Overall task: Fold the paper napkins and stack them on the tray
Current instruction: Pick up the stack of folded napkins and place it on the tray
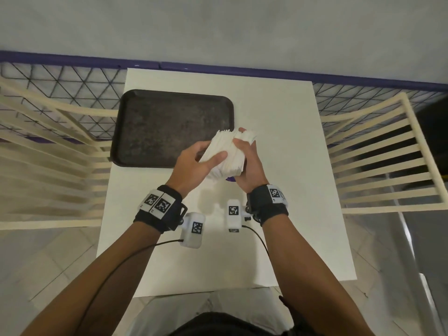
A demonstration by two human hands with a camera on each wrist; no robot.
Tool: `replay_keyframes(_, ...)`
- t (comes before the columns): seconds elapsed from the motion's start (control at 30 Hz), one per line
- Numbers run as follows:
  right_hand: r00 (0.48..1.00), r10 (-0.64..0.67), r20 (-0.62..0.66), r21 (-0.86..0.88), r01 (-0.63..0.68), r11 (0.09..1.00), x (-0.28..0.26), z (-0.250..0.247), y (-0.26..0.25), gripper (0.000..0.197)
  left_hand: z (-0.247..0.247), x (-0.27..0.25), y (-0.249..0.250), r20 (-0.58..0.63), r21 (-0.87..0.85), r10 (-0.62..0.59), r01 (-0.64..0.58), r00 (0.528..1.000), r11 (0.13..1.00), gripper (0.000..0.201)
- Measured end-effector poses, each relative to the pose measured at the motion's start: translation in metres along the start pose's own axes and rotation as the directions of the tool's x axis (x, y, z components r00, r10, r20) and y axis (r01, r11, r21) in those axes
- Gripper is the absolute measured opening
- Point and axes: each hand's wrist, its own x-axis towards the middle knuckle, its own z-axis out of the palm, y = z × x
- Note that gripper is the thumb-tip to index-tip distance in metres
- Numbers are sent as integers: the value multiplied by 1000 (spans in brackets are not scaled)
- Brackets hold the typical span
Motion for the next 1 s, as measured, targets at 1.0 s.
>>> replay_keyframes(1.0,986,165,17,257,-164,952,-1,23,18,25,-56,-10,-21,-284,38,-14,25,959,999,20)
